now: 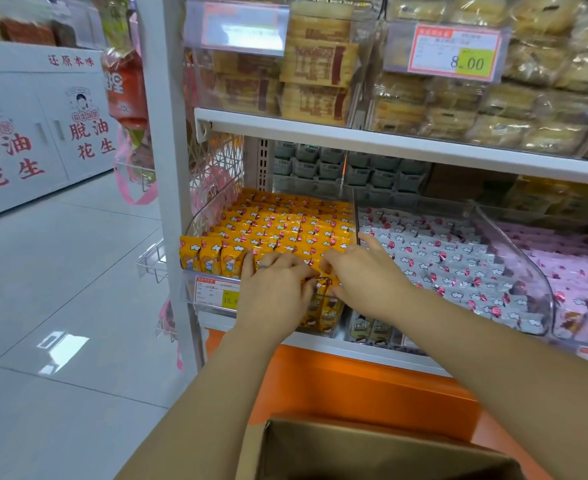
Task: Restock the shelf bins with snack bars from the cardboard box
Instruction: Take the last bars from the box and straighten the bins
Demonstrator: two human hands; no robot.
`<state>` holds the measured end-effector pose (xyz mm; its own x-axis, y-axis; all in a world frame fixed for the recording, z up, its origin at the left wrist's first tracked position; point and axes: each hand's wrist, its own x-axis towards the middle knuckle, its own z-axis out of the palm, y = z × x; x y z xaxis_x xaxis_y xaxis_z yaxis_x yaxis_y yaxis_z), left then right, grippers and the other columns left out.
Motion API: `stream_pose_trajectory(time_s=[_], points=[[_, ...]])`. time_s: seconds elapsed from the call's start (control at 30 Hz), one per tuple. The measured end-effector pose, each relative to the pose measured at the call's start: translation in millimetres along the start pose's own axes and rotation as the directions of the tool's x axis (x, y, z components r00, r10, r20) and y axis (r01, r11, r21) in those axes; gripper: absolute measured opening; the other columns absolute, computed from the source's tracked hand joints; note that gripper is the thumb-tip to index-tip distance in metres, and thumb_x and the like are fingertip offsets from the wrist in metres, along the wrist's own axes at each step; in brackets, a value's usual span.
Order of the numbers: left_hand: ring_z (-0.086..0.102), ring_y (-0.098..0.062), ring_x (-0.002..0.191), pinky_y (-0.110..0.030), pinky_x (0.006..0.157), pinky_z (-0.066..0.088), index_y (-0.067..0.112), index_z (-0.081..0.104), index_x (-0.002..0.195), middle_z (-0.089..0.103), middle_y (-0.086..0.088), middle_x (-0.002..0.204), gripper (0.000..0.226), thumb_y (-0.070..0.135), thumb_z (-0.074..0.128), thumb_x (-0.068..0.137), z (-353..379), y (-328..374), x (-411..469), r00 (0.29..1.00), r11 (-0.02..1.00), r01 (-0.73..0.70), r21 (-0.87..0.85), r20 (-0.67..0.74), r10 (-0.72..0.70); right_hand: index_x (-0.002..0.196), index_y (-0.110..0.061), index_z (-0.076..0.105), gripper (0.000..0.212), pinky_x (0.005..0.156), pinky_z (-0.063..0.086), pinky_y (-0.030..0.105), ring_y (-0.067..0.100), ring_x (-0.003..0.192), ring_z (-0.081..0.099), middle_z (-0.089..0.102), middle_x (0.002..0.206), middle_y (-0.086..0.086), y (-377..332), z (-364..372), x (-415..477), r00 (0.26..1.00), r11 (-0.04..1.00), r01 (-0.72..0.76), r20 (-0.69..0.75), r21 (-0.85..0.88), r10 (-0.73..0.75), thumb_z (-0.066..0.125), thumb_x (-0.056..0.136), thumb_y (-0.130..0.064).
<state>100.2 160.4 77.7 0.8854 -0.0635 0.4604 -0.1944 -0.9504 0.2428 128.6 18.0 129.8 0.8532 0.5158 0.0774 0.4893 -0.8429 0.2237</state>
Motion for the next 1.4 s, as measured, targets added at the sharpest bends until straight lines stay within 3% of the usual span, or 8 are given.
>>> stream_pose_trajectory(time_s=[0.17,0.33,0.53,0.6,0.77,0.97,1.1,1.4], points=[[0.054,-0.027,0.121,-0.063,0.107,0.021,0.032,0.072,0.099,0.066,0.007,0.11,0.025,0.035,0.05,0.089,5,-6,-13,0.996,0.996,-0.076,0.039,-0.036,0.077,0.124,-0.025,0.051,0.032,0.116,-0.01,0.046,0.017,0.118,0.048,0.063,0.108,0.0,3,8,-13,0.998,0.998,0.063,-0.029,-0.012,-0.063,0.048,0.095,-0.011],[0.003,-0.022,0.148,-0.056,0.115,-0.006,0.041,0.043,0.138,0.023,0.01,0.156,0.041,0.041,0.023,0.103,-6,-3,-9,0.974,0.997,-0.044,0.069,0.224,0.028,0.121,-0.025,0.059,0.03,0.113,-0.016,0.045,0.016,0.115,0.049,0.064,0.104,0.001,2,-3,-15,0.991,0.989,0.13,0.015,-0.07,-0.13,0.043,0.097,-0.015],[0.042,-0.028,0.133,-0.056,0.114,0.011,0.026,0.057,0.13,0.047,-0.002,0.143,0.035,0.024,0.043,0.098,-33,-19,-6,0.984,0.982,-0.178,0.062,0.039,0.175,0.128,-0.011,0.053,0.031,0.105,0.037,0.039,0.026,0.121,0.046,0.056,0.126,0.007,-13,-13,0,0.991,0.948,0.044,-0.133,0.314,-0.002,0.041,0.1,-0.016],[0.053,-0.031,0.122,-0.061,0.108,0.024,0.022,0.065,0.121,0.059,-0.006,0.129,0.033,0.02,0.051,0.09,-39,-29,-2,0.984,0.982,-0.15,0.112,-0.081,0.16,0.143,-0.004,0.032,0.046,0.112,0.026,0.04,0.033,0.139,0.026,0.034,0.147,0.015,-28,-15,16,0.993,0.885,-0.118,0.052,0.45,0.105,0.037,0.102,-0.023],[0.014,-0.019,0.146,-0.049,0.119,0.006,0.034,0.031,0.146,0.026,0.004,0.155,0.046,0.042,0.031,0.101,-38,-47,8,0.994,0.981,0.005,0.193,0.106,-0.026,0.151,-0.006,-0.002,0.077,0.117,-0.001,0.047,0.037,0.145,-0.009,-0.007,0.157,0.022,-37,1,59,0.897,0.852,-0.418,0.289,0.315,0.334,0.024,0.098,-0.056],[0.064,-0.025,0.103,-0.056,0.096,0.041,0.027,0.073,0.101,0.068,0.002,0.108,0.045,0.045,0.033,0.089,-24,-67,15,0.996,0.973,-0.087,0.212,0.031,0.082,0.153,-0.011,0.004,0.086,0.117,0.005,0.048,0.038,0.145,0.0,-0.004,0.158,0.021,-37,17,69,0.888,0.859,-0.433,0.288,0.272,0.357,0.018,0.091,-0.07],[0.065,-0.022,0.095,-0.047,0.089,0.047,0.027,0.073,0.098,0.068,0.004,0.102,0.04,0.043,0.038,0.088,-23,-73,8,0.981,0.969,-0.175,0.174,-0.05,0.186,0.152,-0.013,0.011,0.08,0.114,0.017,0.048,0.037,0.144,0.012,0.008,0.158,0.017,-42,14,53,0.912,0.917,-0.35,0.293,0.19,0.287,0.012,0.093,-0.067],[0.062,-0.02,0.094,-0.042,0.088,0.046,0.031,0.074,0.091,0.066,0.006,0.101,0.035,0.038,0.04,0.089,-19,-84,9,0.973,0.953,-0.227,0.2,0.008,0.23,0.152,-0.015,-0.007,0.075,0.115,-0.006,0.053,0.033,0.146,-0.011,-0.01,0.158,0.017,-41,22,63,0.927,0.932,-0.328,0.243,0.155,0.286,0.008,0.095,-0.061]])
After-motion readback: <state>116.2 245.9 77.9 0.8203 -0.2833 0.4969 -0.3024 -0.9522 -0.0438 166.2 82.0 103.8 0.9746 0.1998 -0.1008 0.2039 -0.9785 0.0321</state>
